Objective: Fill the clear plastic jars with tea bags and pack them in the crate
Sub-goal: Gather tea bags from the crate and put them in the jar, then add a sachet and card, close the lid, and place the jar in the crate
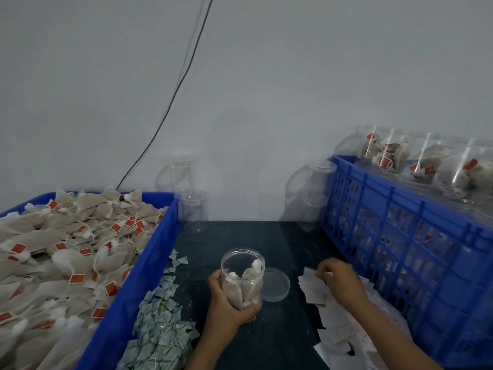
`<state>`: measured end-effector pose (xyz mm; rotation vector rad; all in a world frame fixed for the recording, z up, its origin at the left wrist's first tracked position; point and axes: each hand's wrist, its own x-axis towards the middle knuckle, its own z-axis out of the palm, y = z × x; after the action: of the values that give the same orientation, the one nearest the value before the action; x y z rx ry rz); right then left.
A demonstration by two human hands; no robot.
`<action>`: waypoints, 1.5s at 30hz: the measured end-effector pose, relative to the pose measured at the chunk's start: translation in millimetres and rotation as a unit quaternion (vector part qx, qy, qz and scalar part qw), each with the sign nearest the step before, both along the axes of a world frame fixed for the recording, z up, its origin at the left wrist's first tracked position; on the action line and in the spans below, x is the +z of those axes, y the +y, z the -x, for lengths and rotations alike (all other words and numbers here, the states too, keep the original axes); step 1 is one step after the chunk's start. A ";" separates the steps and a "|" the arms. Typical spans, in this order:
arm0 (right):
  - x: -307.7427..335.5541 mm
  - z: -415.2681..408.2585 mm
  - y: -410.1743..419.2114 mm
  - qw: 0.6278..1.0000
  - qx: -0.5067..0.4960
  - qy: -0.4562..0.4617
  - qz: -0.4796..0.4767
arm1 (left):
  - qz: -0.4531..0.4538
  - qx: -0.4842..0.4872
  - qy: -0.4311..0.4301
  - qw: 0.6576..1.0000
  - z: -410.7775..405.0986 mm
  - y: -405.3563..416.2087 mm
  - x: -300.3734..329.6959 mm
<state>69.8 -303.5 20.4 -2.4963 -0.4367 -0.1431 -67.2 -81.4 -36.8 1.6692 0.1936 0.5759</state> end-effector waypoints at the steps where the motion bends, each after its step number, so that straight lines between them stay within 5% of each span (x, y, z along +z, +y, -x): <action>1: 7.8 6.3 3.7 0.998 0.001 -0.047 -0.052 | -0.005 0.001 0.001 1.000 0.2 -0.6 -0.4; 7: 66.5 56.9 57.8 0.949 0.137 -0.256 -0.121 | -0.026 0.024 -0.009 0.999 0.9 -0.6 1.3; 13: 74.6 43.9 39.7 0.926 0.053 -0.374 -0.001 | -0.024 0.041 -0.012 0.999 4.6 3.2 1.9; 17: 25.9 22.3 16.8 0.938 0.030 -0.240 0.250 | -0.027 0.041 -0.014 0.999 2.7 2.6 2.8; 19: -5.0 18.0 6.7 0.950 0.037 -0.137 0.278 | -0.029 0.041 -0.013 0.999 1.9 1.6 2.0; 23: -23.1 10.0 -5.2 0.990 0.002 -0.041 0.134 | -0.027 0.043 -0.015 0.999 -0.2 1.4 0.5; 28: -7.5 1.3 -9.1 0.997 0.000 0.051 0.059 | -0.031 0.044 -0.015 0.998 -0.7 1.6 -1.0; 32: 14.4 15.3 1.5 0.988 -0.036 -0.107 -0.104 | -0.044 0.040 -0.018 0.998 0.6 0.2 -1.2; 35: 47.2 40.7 31.6 0.951 0.067 -0.249 -0.172 | -0.064 0.040 -0.022 0.997 1.3 -1.3 0.3; 41: 79.2 81.9 81.3 0.877 0.276 -0.393 0.030 | -0.092 0.052 -0.038 0.994 1.7 -0.8 0.3; 45: 81.4 78.6 104.4 0.875 0.284 -0.333 0.208 | -0.117 0.053 -0.039 0.991 3.0 -2.6 3.3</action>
<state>-8.8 -199.0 101.8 -2.5318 -1.6108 -0.7461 -70.2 -84.0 -33.5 1.8672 0.1634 0.7669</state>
